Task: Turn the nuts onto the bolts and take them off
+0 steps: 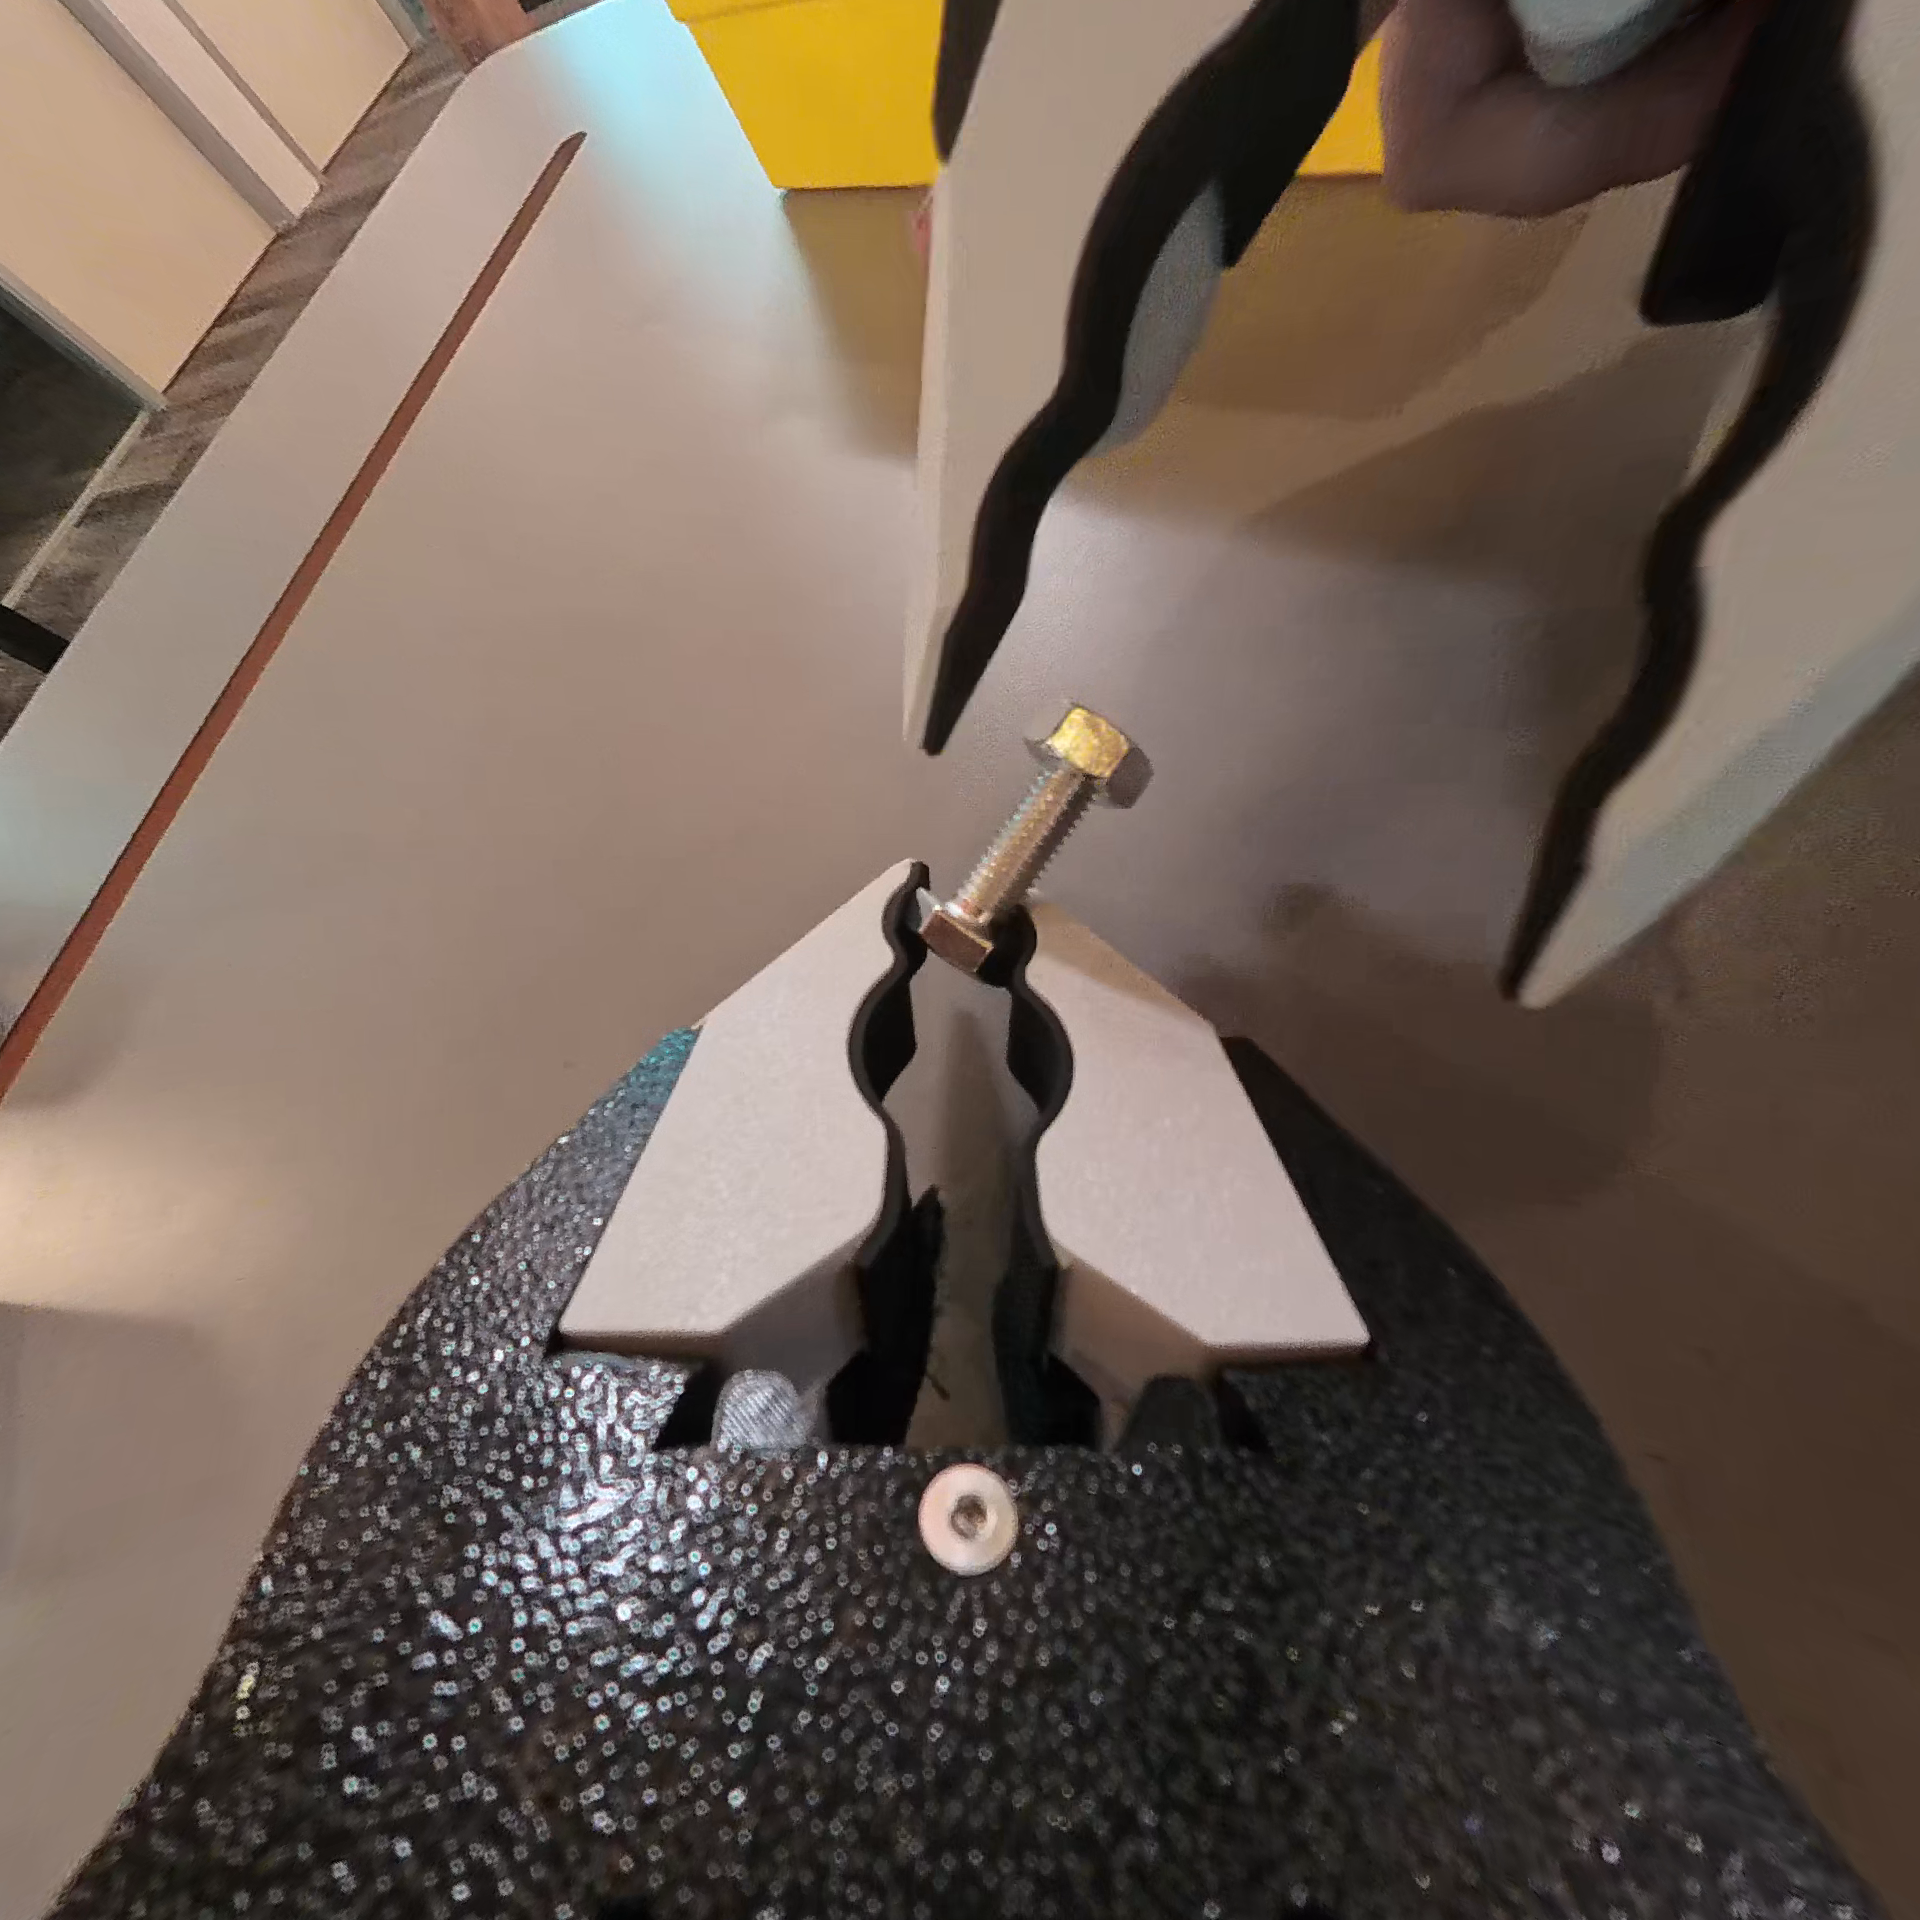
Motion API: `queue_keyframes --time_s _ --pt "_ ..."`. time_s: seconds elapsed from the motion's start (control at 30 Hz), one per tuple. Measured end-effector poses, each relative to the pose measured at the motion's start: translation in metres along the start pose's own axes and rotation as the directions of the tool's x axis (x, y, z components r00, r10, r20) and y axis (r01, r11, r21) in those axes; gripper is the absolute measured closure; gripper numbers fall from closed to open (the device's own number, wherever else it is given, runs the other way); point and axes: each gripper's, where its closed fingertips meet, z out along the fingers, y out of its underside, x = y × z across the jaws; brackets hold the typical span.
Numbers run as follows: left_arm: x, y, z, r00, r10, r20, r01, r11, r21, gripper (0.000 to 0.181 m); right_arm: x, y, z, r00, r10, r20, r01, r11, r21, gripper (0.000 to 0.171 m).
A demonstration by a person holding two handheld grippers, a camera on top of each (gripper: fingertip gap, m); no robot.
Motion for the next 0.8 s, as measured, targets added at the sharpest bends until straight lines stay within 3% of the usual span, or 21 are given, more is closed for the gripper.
queue_keyframes --time_s 0.17,0.3,0.43,0.53,0.67,0.73,0.8 --pt "-0.003 0.001 0.001 1.0 -0.03 0.005 0.031 0.999 -0.013 0.171 -0.008 0.004 0.004 0.998 0.032 0.048 -0.031 0.999 -0.027 0.091" --pt "-0.004 0.002 0.002 0.999 -0.044 0.008 0.045 0.999 -0.018 0.171 -0.024 -0.027 0.0 0.977 -0.214 -0.002 0.212 0.969 0.127 0.085" --pt "-0.004 0.002 0.002 0.999 -0.051 0.008 0.051 0.998 -0.02 0.171 0.002 0.005 0.002 1.0 0.009 -0.019 -0.01 0.999 -0.035 0.084" --pt "-0.005 0.002 0.002 0.998 -0.063 0.004 0.063 0.998 -0.023 0.171 0.0 0.019 0.002 0.997 0.074 0.011 -0.073 0.993 -0.098 0.09" --pt "-0.005 0.003 0.002 0.998 -0.07 0.003 0.07 0.997 -0.026 0.171 -0.013 -0.006 0.0 0.998 -0.057 0.026 0.056 0.998 0.02 0.083" --pt "-0.005 0.003 0.002 0.997 -0.072 0.003 0.072 0.997 -0.026 0.171 -0.03 -0.032 -0.007 0.987 -0.153 0.047 0.144 0.976 0.164 0.093" --pt "-0.006 0.003 0.002 0.997 -0.071 0.004 0.071 0.997 -0.026 0.171 -0.01 -0.032 -0.009 0.995 -0.088 -0.049 0.094 0.985 0.145 0.103"
